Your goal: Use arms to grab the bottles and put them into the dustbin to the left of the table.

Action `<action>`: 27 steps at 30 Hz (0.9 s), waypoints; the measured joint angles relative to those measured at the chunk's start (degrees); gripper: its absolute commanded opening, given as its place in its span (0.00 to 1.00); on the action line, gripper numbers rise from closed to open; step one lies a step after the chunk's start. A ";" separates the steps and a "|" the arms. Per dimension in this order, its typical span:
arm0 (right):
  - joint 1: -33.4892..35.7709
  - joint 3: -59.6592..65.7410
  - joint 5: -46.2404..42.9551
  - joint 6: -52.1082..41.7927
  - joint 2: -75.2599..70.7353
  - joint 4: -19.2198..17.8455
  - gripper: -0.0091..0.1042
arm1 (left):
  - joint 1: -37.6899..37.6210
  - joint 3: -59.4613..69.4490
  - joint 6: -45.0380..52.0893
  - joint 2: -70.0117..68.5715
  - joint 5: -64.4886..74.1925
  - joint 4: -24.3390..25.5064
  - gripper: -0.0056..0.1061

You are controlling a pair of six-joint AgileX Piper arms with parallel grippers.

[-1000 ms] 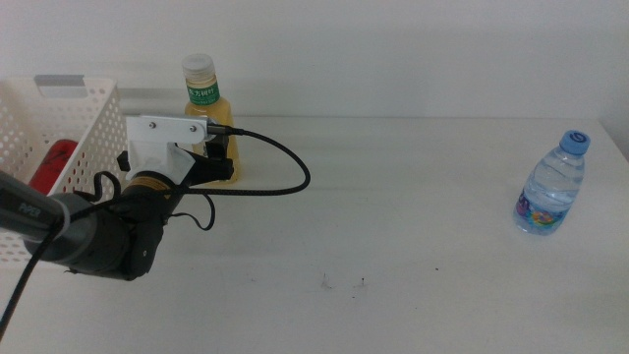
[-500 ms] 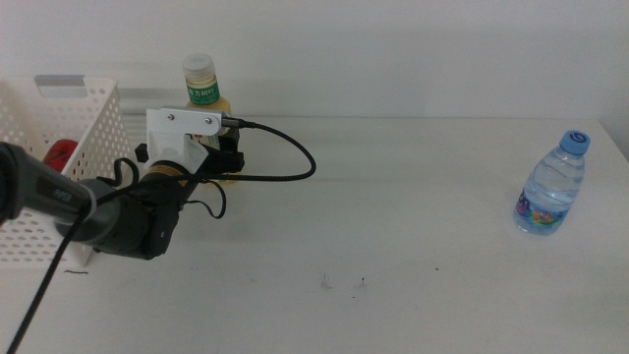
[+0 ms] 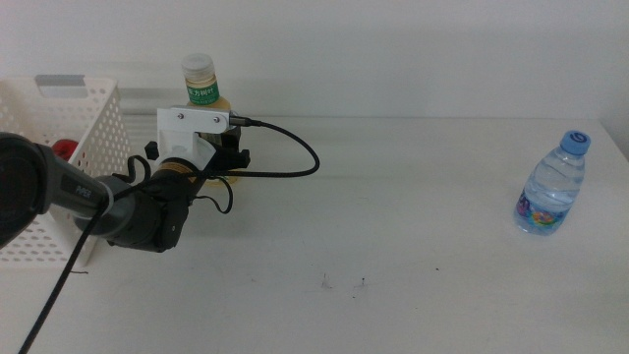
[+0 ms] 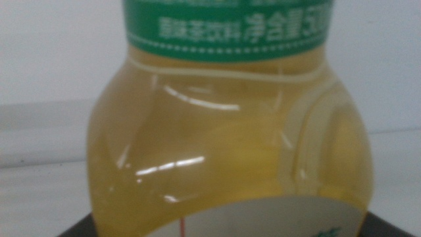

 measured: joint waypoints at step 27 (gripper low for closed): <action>0.00 0.00 0.00 0.00 0.00 0.32 0.90 | 0.00 15.14 0.00 -42.86 42.11 -0.48 0.05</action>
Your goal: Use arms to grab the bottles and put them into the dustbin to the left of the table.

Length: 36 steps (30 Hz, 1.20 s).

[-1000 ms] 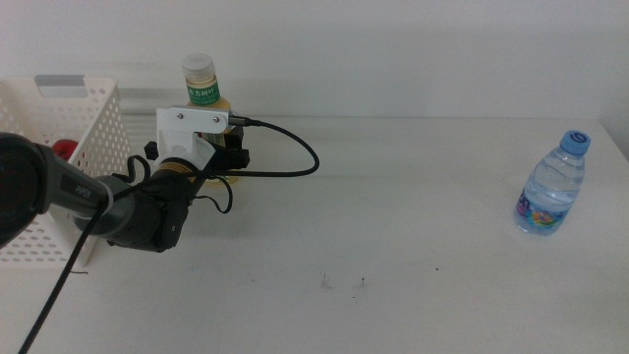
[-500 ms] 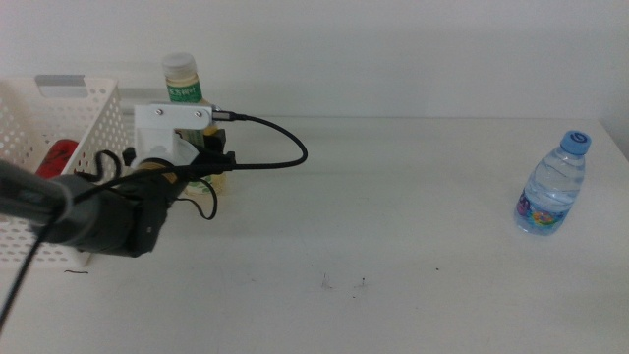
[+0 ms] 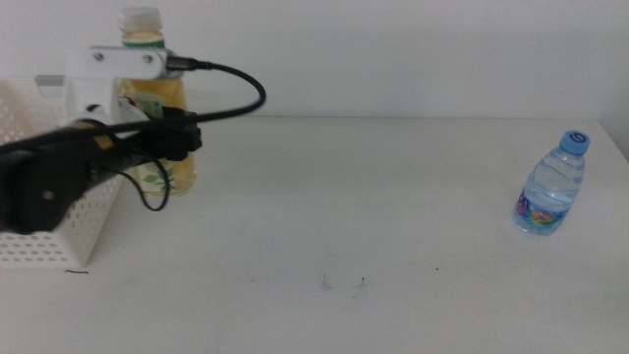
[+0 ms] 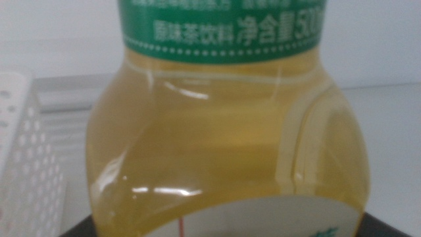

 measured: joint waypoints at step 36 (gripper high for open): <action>0.00 0.00 0.00 0.00 0.00 -0.32 0.90 | 24.33 -45.91 26.15 10.23 69.18 -10.26 0.05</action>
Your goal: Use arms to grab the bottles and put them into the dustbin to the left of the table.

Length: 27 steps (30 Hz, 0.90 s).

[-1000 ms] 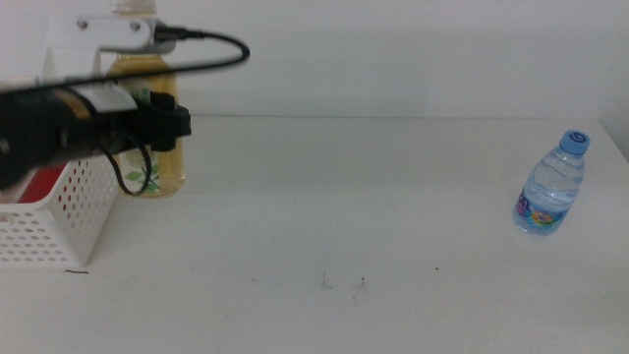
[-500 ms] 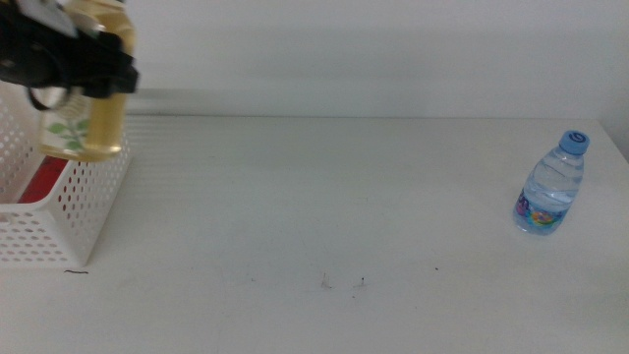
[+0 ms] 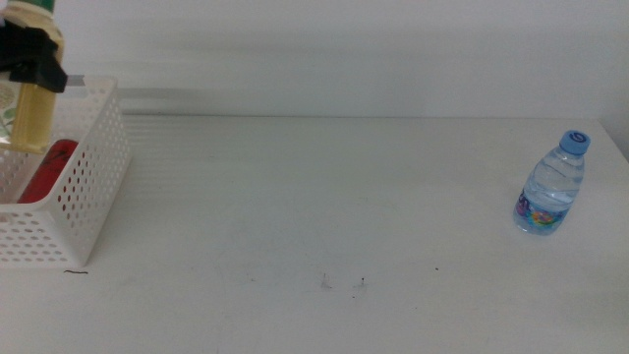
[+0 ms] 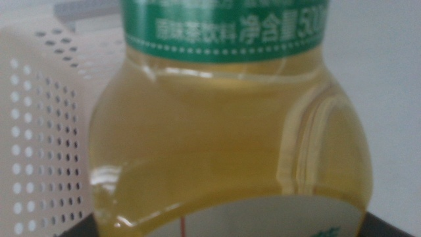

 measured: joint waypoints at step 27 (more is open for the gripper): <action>0.00 0.00 0.00 0.00 0.00 0.00 0.90 | 8.17 -2.45 1.76 16.18 -1.50 0.84 0.65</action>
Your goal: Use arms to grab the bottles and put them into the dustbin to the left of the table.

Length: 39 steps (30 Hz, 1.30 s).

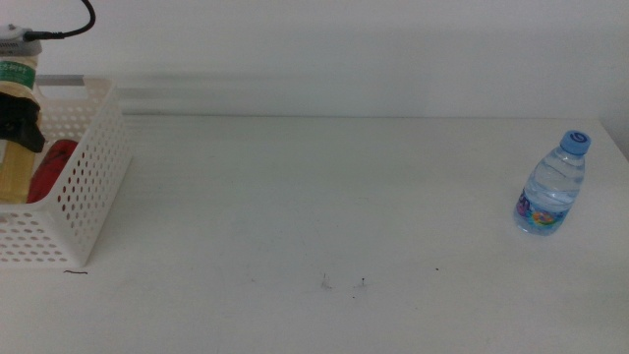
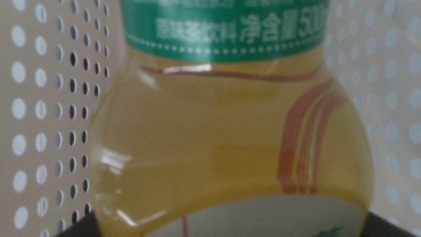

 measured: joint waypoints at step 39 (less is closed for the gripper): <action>0.00 0.00 0.00 0.00 0.00 0.32 0.90 | -20.43 18.44 9.93 -44.72 -8.09 -19.76 0.89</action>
